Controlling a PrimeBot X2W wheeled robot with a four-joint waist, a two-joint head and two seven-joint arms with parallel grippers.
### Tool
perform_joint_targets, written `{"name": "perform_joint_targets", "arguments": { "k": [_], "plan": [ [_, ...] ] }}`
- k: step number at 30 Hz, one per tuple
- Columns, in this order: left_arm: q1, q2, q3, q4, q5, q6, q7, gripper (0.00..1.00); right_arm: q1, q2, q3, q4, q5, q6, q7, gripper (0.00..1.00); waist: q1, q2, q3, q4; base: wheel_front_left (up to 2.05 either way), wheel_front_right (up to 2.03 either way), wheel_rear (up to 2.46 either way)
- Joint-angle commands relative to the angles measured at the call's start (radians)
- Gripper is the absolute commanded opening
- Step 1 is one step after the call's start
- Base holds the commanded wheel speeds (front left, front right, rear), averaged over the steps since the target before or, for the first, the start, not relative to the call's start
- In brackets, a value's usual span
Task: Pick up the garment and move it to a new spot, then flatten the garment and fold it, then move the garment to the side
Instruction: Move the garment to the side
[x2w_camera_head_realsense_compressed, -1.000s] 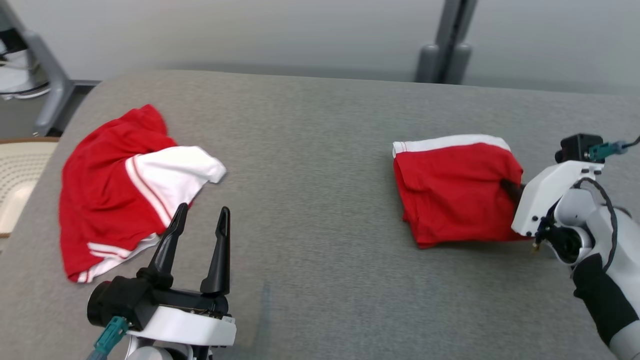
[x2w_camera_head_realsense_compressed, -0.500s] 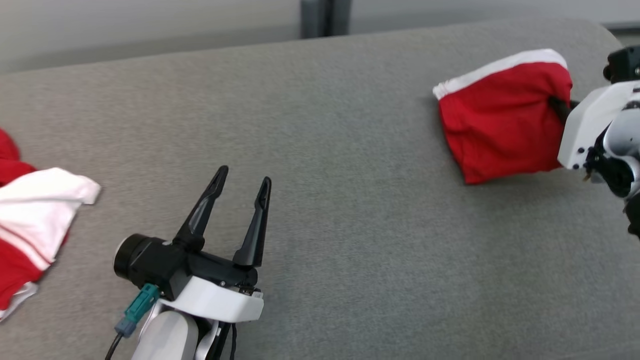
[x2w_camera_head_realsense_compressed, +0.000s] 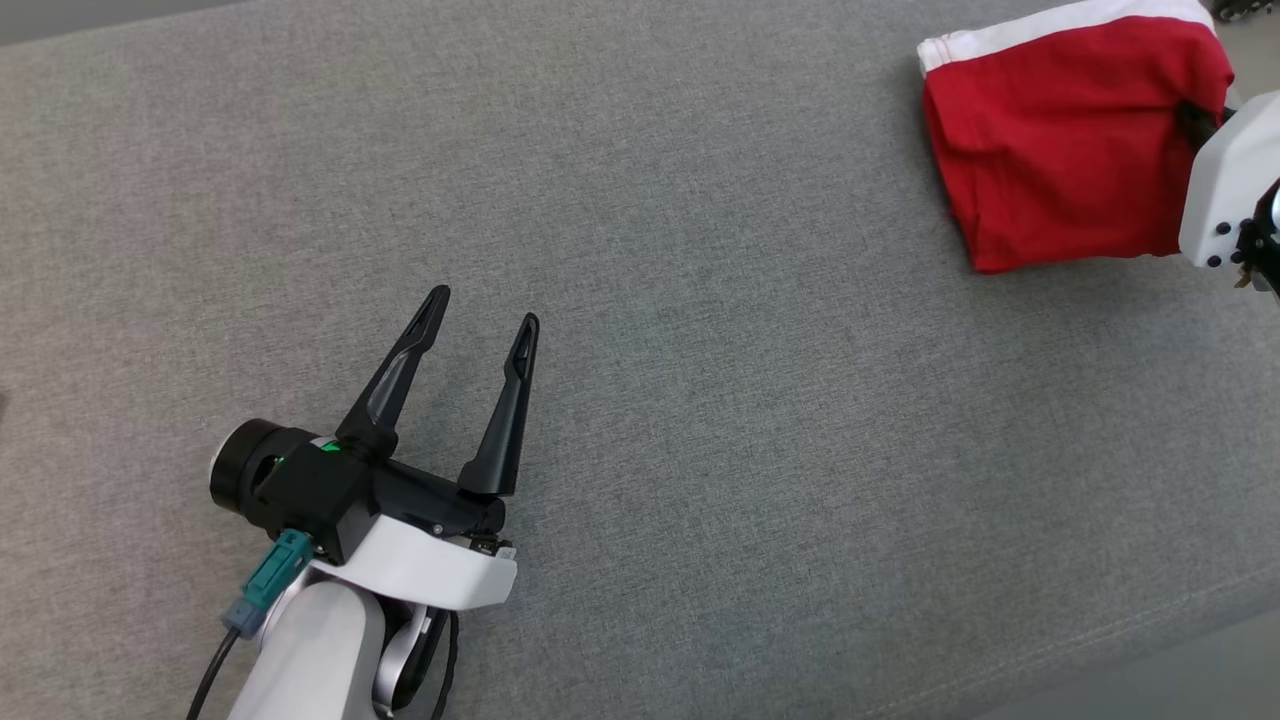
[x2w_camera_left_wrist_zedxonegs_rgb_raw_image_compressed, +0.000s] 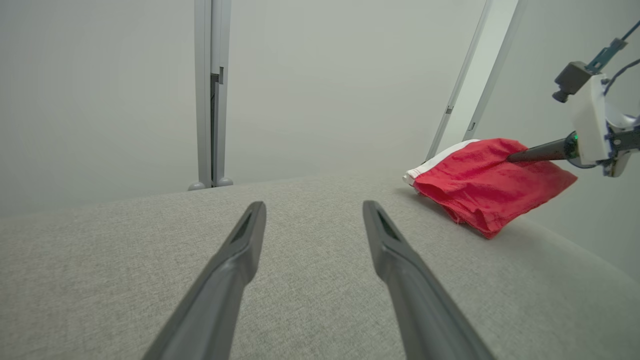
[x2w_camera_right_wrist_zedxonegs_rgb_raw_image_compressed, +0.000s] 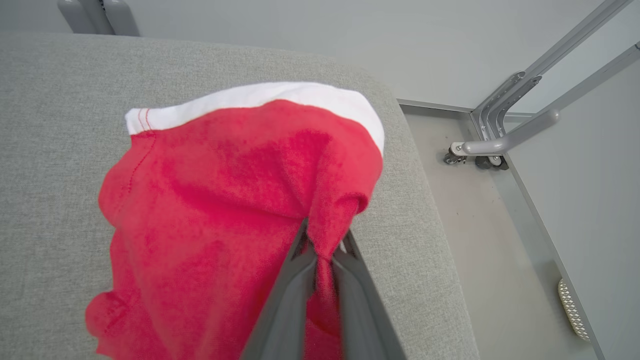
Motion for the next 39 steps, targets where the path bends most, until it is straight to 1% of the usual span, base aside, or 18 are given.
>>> {"name": "perform_joint_targets", "arguments": {
  "k": [1, 2, 8, 13, 15, 17, 21, 26, 27, 28, 31, 34, 35, 39],
  "plan": [
    [-0.018, 0.004, -0.002, 0.004, 0.0, -0.004, 0.0, 1.0, -0.014, 0.001, 0.001, 0.015, -0.003, 0.0, -0.021, 0.88, 0.0, 0.0, -0.002, 0.003, 0.0, 0.0, 0.0],
    [-0.017, 0.002, -0.004, 0.006, -0.005, -0.004, 0.0, 1.0, -0.016, 0.007, -0.001, 0.025, 0.0, 0.0, -0.027, 1.0, 0.0, 0.0, -0.006, 0.008, 0.0, 0.0, 0.0],
    [0.005, -0.005, 0.006, 0.013, -0.019, -0.003, 0.0, 1.0, -0.03, -0.024, 0.033, 0.054, -0.04, 0.0, -0.085, 1.0, 0.0, 0.0, -0.05, 0.042, 0.0, 0.0, 0.0],
    [0.036, -0.012, 0.021, 0.01, -0.028, -0.003, 0.0, 1.0, -0.058, -0.041, 0.029, 0.054, -0.053, 0.0, -0.167, 1.0, 0.0, 0.0, -0.108, 0.073, 0.0, 0.0, 0.0],
    [0.05, -0.014, 0.028, 0.006, -0.033, -0.003, 0.0, 1.0, -0.058, -0.04, 0.023, 0.038, -0.056, 0.0, -0.218, 1.0, 0.0, 0.0, -0.136, 0.09, 0.0, 0.0, 0.0],
    [0.065, -0.017, 0.036, 0.004, -0.038, -0.003, 0.0, 1.0, -0.034, -0.025, 0.023, -0.004, -0.04, 0.0, -0.271, 1.0, 0.0, 0.0, -0.165, 0.111, 0.0, 0.0, 0.0],
    [0.096, -0.021, 0.061, -0.006, -0.044, 0.0, 0.0, 1.0, 0.023, -0.034, 0.015, -0.075, -0.02, 0.0, -0.348, 1.0, 0.0, 0.0, -0.222, 0.157, 0.0, 0.0, 0.0],
    [0.14, -0.022, 0.118, -0.019, -0.037, 0.004, 0.0, 1.0, 0.147, -0.034, -0.032, -0.188, 0.025, 0.0, -0.401, 1.0, 0.0, 0.0, -0.287, 0.216, 0.0, 0.0, 0.0],
    [0.14, -0.022, 0.118, -0.019, -0.037, 0.004, 0.0, 1.0, 0.147, -0.034, -0.032, -0.188, 0.025, 0.0, -0.401, 1.0, 0.0, 0.0, -0.287, 0.216, 0.0, 0.0, 0.0],
    [0.156, -0.02, 0.142, -0.022, -0.03, 0.004, 0.0, 1.0, 0.214, -0.03, -0.064, -0.246, 0.044, 0.0, -0.413, 1.0, 0.0, 0.0, -0.312, 0.24, 0.0, 0.0, 0.0],
    [0.18, -0.016, 0.168, -0.025, -0.017, 0.004, 0.0, 1.0, 0.341, -0.025, -0.115, -0.34, 0.057, 0.0, -0.427, 1.0, 0.0, 0.0, -0.346, 0.274, 0.0, 0.0, 0.0],
    [0.204, -0.014, 0.187, -0.018, -0.009, 0.003, 0.0, 1.0, 0.471, -0.017, -0.166, -0.437, 0.031, 0.0, -0.432, 1.0, 0.0, 0.0, -0.372, 0.294, 0.0, 0.0, 0.0],
    [0.204, -0.014, 0.187, -0.018, -0.009, 0.003, 0.0, 1.0, 0.471, -0.017, -0.166, -0.437, 0.031, 0.0, -0.432, 1.0, 0.0, 0.0, -0.372, 0.294, 0.0, 0.0, 0.0],
    [0.232, -0.014, 0.2, -0.005, 0.0, 0.005, 0.0, 1.0, 0.654, 0.018, -0.266, -0.56, -0.004, 0.0, -0.435, 1.0, 0.0, 0.0, -0.399, 0.313, 0.0, 0.0, 0.0]
  ]
}}
